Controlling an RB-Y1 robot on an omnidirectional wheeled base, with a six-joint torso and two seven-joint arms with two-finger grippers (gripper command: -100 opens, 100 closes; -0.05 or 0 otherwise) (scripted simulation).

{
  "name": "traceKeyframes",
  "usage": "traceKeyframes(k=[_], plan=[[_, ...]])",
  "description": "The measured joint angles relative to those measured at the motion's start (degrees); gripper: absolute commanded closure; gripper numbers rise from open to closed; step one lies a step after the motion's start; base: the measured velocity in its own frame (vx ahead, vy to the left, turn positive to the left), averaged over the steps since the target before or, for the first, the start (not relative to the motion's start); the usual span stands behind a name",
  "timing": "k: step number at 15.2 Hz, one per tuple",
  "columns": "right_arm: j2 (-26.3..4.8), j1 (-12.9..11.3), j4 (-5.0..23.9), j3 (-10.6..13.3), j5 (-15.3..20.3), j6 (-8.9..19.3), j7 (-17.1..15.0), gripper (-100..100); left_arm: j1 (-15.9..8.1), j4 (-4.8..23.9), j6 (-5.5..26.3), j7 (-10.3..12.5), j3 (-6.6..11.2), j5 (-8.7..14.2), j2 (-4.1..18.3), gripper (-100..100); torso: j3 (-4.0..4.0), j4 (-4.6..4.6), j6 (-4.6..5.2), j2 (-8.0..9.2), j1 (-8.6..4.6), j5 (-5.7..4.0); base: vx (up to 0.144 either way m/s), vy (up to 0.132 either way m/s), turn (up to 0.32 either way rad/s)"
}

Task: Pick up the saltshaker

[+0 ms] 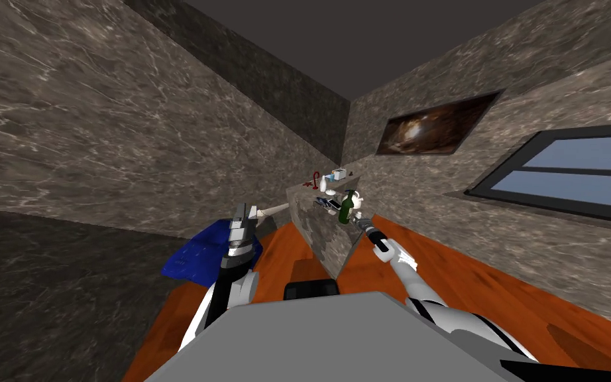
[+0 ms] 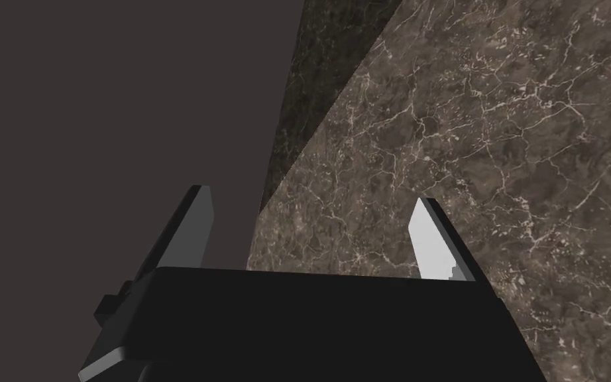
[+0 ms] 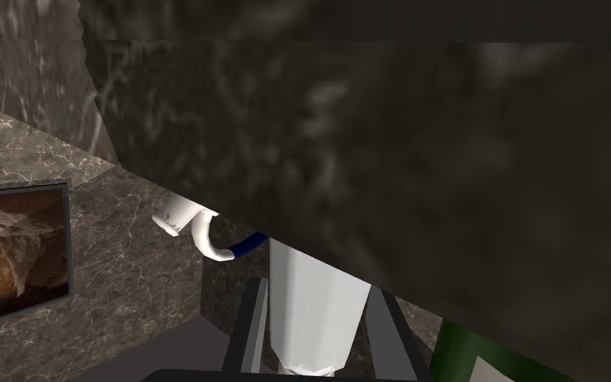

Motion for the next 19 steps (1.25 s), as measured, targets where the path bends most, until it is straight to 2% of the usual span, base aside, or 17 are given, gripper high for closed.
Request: traceKeyframes(k=[3, 4, 8, 14, 16, 17, 18, 19], plan=[[-2.19, 0.57, 2.56, -1.49, -3.51, -0.90, 2.24, 100, -0.01, 0.00, 0.00, 0.00, 0.00, 0.00, 0.00, 0, -0.03, -0.13, -0.22, 0.11, 0.04, -0.20, -0.121, 0.027, 0.331], [-2.69, 0.10, 4.31, -2.11, -4.68, -1.55, 3.23, 100, -0.01, 0.00, 0.00, 0.00, 0.00, 0.00, 0.00, 0, -0.06, -0.20, -0.16, 0.09, 0.04, -0.25, -0.108, 0.024, 0.297], [-4.94, 1.27, 7.07, -3.32, -8.86, -2.61, 5.28, 100, 0.00, 0.00, 0.00, 0.00, 0.00, 0.00, 0.00, 0, -0.18, -0.28, -0.11, -0.07, -0.07, -0.33, -0.072, 0.030, 0.203], [-9.32, 0.42, 16.28, -6.40, -15.79, -5.90, 9.86, 100, -0.01, 0.00, 0.00, 0.00, 0.00, 0.00, 0.00, 0, -0.19, -0.30, -0.18, -0.06, -0.07, -0.38, -0.088, 0.042, 0.288], [-10.29, 1.36, 16.82, -7.19, -18.14, -5.99, 11.15, 100, 0.00, 0.00, 0.00, 0.00, 0.00, 0.00, 0.00, 0, -0.18, -0.32, -0.15, -0.03, 0.01, -0.38, -0.088, 0.065, 0.266], [-11.06, 1.22, 18.28, -7.57, -19.29, -6.47, 11.79, 100, 0.00, 0.00, 0.00, 0.00, 0.00, 0.00, 0.00, 0, -0.19, -0.31, -0.14, -0.06, 0.01, -0.37, -0.094, 0.060, 0.319], [-12.36, 0.16, 21.83, -8.23, -20.56, -7.87, 12.83, 100, -0.01, 0.00, 0.00, 0.00, 0.00, 0.00, 0.00, 0, -0.19, -0.30, -0.16, -0.06, -0.02, -0.36, -0.087, 0.054, 0.287], [-13.13, 0.12, 23.18, -8.63, -21.73, -8.62, 13.54, 100, 0.00, 0.00, 0.00, 0.00, 0.01, 0.00, 0.00, 0, -0.19, -0.30, -0.16, -0.06, -0.01, -0.36, -0.044, 0.026, 0.081]])
